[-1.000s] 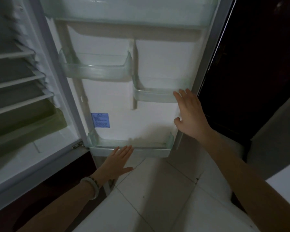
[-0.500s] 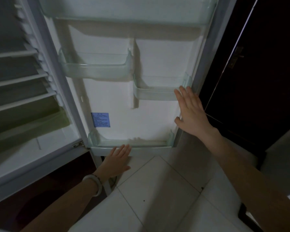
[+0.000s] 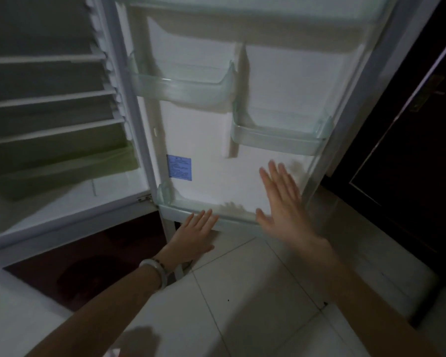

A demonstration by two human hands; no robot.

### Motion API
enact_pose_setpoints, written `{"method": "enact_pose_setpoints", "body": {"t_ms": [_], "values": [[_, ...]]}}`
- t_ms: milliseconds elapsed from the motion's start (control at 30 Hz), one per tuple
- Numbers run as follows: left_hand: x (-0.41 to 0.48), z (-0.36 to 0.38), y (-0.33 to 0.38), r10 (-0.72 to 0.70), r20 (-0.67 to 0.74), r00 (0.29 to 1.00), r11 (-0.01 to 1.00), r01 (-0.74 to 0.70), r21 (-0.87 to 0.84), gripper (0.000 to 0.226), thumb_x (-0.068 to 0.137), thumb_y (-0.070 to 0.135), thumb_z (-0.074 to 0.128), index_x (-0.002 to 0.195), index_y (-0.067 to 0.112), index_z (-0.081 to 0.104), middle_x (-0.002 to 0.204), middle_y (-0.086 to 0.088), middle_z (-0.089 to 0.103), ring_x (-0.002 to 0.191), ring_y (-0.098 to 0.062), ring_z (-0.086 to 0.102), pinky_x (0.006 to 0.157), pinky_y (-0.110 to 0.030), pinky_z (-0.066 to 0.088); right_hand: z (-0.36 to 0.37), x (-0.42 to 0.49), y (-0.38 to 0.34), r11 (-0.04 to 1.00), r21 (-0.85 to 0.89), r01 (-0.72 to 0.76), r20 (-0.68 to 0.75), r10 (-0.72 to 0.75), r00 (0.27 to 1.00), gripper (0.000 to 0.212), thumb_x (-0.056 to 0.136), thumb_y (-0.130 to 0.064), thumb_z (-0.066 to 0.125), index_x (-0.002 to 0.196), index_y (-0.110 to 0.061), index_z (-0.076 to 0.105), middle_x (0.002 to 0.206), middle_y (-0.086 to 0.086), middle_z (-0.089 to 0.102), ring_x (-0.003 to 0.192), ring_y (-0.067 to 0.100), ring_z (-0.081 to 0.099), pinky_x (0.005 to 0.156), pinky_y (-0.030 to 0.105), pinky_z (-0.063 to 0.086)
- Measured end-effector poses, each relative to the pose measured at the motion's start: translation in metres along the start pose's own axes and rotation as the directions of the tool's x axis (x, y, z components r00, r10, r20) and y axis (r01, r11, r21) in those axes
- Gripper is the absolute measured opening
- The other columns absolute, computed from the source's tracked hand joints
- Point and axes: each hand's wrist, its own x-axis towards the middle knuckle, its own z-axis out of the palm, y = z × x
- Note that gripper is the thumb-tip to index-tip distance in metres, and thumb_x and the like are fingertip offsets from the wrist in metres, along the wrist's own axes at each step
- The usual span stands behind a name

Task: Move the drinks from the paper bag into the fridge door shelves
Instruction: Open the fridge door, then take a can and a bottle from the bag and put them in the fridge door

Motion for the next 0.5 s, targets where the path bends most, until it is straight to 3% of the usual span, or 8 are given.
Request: {"method": "enact_pose_setpoints", "body": {"t_ms": [100,167,333,500], "values": [[-0.023,-0.005,-0.001,-0.071,-0.07,0.995,0.997,0.069,-0.036,0.095,0.057,0.053,0.078,0.134,0.007,0.044,0.135,-0.013,0.053,0.121,-0.029,0.052,0.094,-0.046,0.046,0.033,-0.014,-0.02,0.99,0.097,0.103,0.105,-0.113,0.988,0.078,0.077,-0.036,0.045,0.146,-0.014,0.016,0.156,0.012,0.015,0.143,0.024,0.005,0.114,0.039,0.009],[-0.045,-0.006,-0.004,-0.127,-0.104,0.986,0.992,0.123,-0.041,0.091,0.062,0.055,0.073,0.135,0.008,0.045,0.136,-0.012,0.052,0.123,-0.027,0.052,0.097,-0.045,0.044,0.053,-0.017,-0.033,0.976,0.154,0.155,0.155,-0.179,0.972,0.08,0.077,-0.032,0.056,0.145,-0.014,0.016,0.155,0.014,0.018,0.142,0.025,0.007,0.114,0.038,0.009],[-0.122,-0.005,-0.01,-0.343,-0.106,0.933,0.936,0.331,-0.118,0.079,0.079,0.06,0.042,0.137,0.006,0.042,0.14,-0.012,0.047,0.128,-0.027,0.045,0.109,-0.04,0.029,0.098,-0.011,-0.079,0.909,0.279,0.311,0.216,-0.375,0.901,0.078,0.073,-0.031,0.067,0.138,-0.004,0.032,0.144,0.024,0.036,0.133,0.032,0.026,0.11,0.042,0.024],[-0.229,0.001,-0.006,-0.629,-0.022,0.777,0.765,0.614,-0.196,0.084,0.08,0.062,0.043,0.143,0.007,0.03,0.147,-0.012,0.038,0.136,-0.026,0.033,0.113,-0.042,0.027,0.139,-0.013,-0.155,0.802,0.407,0.438,0.271,-0.564,0.78,0.083,0.074,-0.03,0.072,0.14,-0.006,0.029,0.146,0.021,0.035,0.134,0.03,0.025,0.111,0.043,0.026]]}}
